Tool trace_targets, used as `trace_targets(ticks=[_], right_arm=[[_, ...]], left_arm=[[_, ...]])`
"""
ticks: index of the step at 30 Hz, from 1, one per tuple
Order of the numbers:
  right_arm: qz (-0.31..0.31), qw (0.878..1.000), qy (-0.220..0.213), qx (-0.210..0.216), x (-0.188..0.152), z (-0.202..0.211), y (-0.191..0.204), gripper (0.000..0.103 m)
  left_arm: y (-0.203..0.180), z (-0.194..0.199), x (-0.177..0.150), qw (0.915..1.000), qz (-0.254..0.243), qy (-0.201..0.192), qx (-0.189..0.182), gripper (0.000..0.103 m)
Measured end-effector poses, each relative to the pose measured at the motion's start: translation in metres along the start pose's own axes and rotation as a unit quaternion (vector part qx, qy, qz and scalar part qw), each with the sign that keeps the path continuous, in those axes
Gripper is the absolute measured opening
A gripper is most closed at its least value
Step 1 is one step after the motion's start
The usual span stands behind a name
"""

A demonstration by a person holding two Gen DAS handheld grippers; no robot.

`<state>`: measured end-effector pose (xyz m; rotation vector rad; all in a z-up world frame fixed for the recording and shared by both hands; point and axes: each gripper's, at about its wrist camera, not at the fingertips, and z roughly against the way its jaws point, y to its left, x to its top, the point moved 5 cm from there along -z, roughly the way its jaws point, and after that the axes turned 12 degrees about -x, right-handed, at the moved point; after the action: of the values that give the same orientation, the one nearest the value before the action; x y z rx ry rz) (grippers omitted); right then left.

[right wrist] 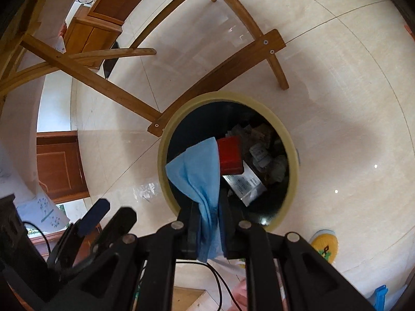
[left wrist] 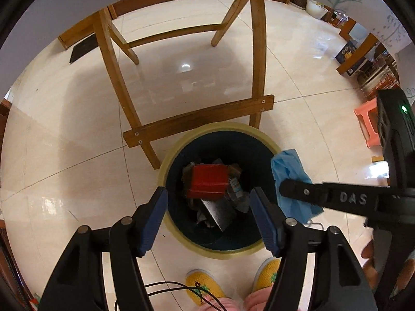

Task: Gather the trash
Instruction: 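Open both tools over the bin to drop the carton and mask, then raise both tools back up over the table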

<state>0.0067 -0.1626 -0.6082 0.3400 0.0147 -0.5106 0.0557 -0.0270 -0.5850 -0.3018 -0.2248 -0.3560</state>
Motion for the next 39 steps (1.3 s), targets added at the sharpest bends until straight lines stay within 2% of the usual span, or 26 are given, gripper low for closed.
trace_targets(ticks=[2,4,9,12,19,25,32,39], right_arm=[[0.003,1.0,0.001,0.0,0.003,-0.005,0.005,0.027],[0.003,1.0,0.0,-0.003,0.005,-0.007,0.008,0.04],[0.001,1.0,-0.008,-0.008,0.007,-0.009,0.011,0.046],[0.003,1.0,-0.014,-0.009,0.006,-0.006,0.014,0.059],[0.017,0.999,-0.04,-0.009,0.003,0.017,0.025,0.059],[0.022,0.998,-0.057,0.0,-0.01,0.059,0.032,0.059],[0.049,0.996,-0.074,0.006,-0.034,0.136,0.046,0.059],[0.113,0.988,-0.101,0.018,-0.058,0.249,0.071,0.059]], left_arm=[[0.002,0.002,0.0,1.0,-0.003,-0.006,0.005,0.064],[0.002,0.004,0.0,0.9999,-0.008,-0.011,0.01,0.064],[0.002,0.013,0.002,0.9996,-0.012,-0.024,0.012,0.064],[0.003,0.017,0.005,0.9994,-0.011,-0.032,0.012,0.064],[-0.001,0.037,0.008,0.9989,-0.003,-0.045,0.011,0.064],[-0.011,0.076,0.004,0.9986,0.004,-0.052,0.011,0.064],[-0.035,0.159,0.008,0.9971,0.01,-0.075,0.011,0.064],[-0.07,0.262,0.027,0.9937,0.007,-0.112,0.005,0.064]])
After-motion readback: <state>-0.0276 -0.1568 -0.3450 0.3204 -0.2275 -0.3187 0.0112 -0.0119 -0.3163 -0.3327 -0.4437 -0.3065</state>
